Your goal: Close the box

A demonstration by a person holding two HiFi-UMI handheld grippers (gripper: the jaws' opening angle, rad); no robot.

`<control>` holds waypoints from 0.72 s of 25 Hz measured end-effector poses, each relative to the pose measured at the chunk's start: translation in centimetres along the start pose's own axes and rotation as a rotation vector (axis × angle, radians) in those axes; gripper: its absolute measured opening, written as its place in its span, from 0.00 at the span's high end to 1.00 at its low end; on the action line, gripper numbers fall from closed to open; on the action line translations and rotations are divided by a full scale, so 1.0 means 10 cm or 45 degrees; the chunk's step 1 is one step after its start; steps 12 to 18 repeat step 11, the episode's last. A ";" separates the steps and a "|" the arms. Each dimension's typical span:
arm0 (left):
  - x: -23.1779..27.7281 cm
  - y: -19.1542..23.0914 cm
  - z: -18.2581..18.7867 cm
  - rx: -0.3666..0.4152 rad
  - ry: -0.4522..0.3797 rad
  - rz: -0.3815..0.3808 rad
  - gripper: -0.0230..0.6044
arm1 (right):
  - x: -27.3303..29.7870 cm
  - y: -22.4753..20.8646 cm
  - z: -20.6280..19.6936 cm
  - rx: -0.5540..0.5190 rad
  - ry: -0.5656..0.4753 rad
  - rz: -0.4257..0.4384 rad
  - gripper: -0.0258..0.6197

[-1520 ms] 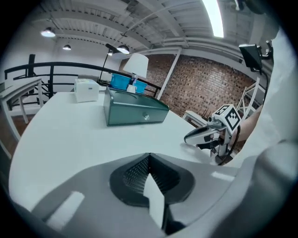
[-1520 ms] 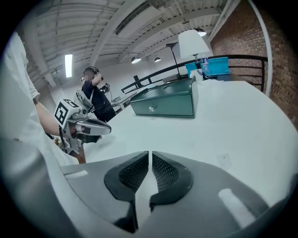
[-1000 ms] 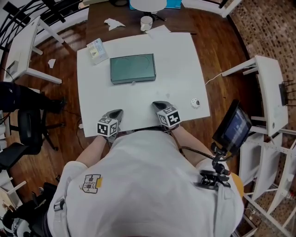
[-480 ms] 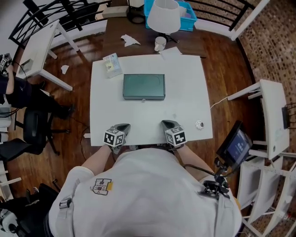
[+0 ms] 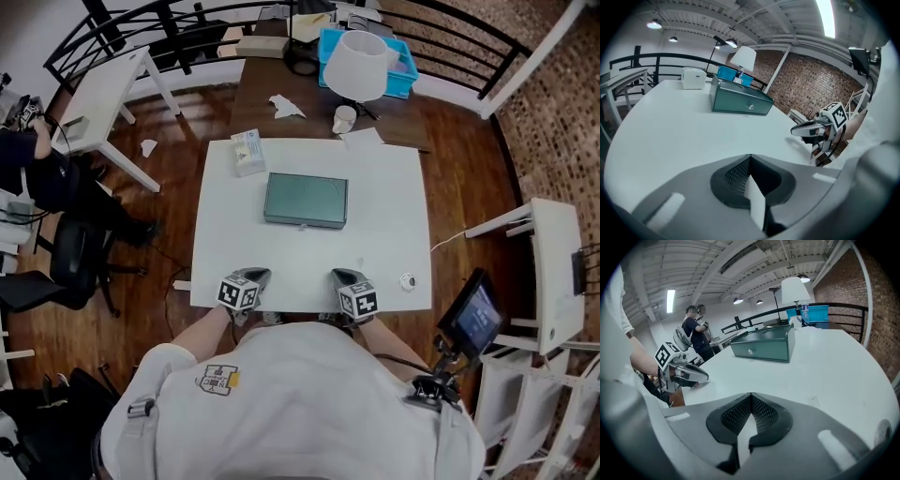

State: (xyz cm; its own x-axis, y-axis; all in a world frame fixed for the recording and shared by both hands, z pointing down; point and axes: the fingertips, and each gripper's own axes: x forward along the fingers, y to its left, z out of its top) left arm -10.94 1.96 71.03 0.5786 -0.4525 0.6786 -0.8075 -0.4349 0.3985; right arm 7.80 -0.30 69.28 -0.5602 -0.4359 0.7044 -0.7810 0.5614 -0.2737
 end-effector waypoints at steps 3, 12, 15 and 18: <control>-0.01 0.00 0.01 -0.004 -0.011 0.003 0.97 | 0.00 -0.01 0.01 -0.005 0.003 -0.005 0.96; -0.05 -0.02 -0.08 -0.008 0.000 0.018 0.97 | -0.05 0.03 -0.09 0.004 0.018 0.004 0.96; -0.05 -0.02 -0.08 -0.008 0.000 0.018 0.97 | -0.05 0.03 -0.09 0.004 0.018 0.004 0.96; -0.05 -0.02 -0.08 -0.008 0.000 0.018 0.97 | -0.05 0.03 -0.09 0.004 0.018 0.004 0.96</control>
